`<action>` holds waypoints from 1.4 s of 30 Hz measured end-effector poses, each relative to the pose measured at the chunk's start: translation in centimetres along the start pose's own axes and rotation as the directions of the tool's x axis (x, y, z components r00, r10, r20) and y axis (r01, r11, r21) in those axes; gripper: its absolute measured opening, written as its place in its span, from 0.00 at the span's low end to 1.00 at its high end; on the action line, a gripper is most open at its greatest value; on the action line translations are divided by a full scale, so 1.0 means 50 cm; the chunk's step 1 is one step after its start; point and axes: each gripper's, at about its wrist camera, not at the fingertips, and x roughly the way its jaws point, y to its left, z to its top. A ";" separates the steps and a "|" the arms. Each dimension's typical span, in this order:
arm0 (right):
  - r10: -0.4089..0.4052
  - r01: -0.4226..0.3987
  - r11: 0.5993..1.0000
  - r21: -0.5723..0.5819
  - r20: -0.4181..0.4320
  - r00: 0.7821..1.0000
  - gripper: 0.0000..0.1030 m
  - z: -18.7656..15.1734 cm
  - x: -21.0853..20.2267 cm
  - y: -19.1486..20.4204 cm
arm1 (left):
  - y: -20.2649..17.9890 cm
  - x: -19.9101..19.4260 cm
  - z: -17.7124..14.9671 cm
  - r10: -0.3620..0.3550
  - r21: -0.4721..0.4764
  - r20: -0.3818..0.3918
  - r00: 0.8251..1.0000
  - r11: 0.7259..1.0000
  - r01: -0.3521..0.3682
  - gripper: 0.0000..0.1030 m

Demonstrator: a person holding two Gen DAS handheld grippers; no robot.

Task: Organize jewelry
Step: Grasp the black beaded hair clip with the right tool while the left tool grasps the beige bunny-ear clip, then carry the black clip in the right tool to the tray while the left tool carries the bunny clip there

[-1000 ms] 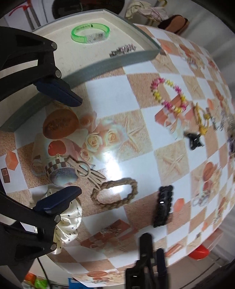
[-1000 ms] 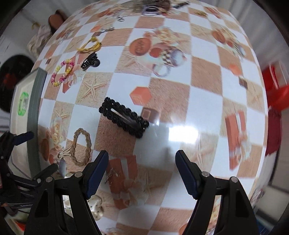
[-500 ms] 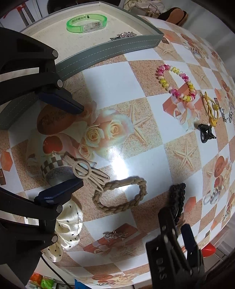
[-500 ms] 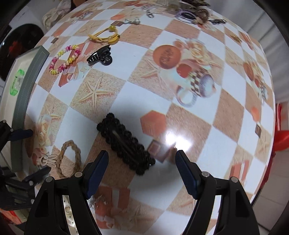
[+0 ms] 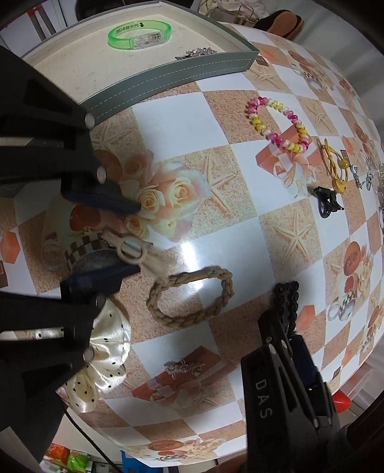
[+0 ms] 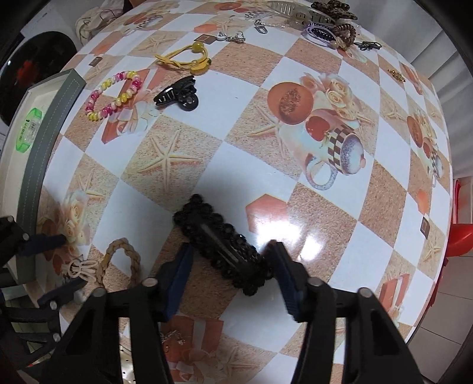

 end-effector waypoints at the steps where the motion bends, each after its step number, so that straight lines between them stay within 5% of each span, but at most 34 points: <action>1: -0.001 0.001 1.000 0.004 0.000 1.000 0.45 -0.002 0.001 0.008 | 0.000 -0.001 0.001 -0.002 -0.008 0.000 1.000 1.000 0.002 0.25; 14: 0.074 -0.070 0.980 0.184 -0.014 0.997 0.44 -0.048 -0.009 -0.023 | 0.066 -0.027 0.009 -0.109 -0.199 0.027 0.994 0.974 0.112 0.22; 32: 0.176 -0.170 0.916 0.363 0.018 0.984 0.44 -0.103 -0.085 -0.037 | 0.128 -0.117 -0.039 -0.107 -0.257 0.131 0.986 0.956 0.138 0.22; 42: 0.184 -0.189 0.920 0.344 0.047 0.982 0.44 -0.094 -0.129 -0.004 | 0.177 -0.154 -0.072 -0.081 -0.325 0.181 0.980 0.936 0.137 0.22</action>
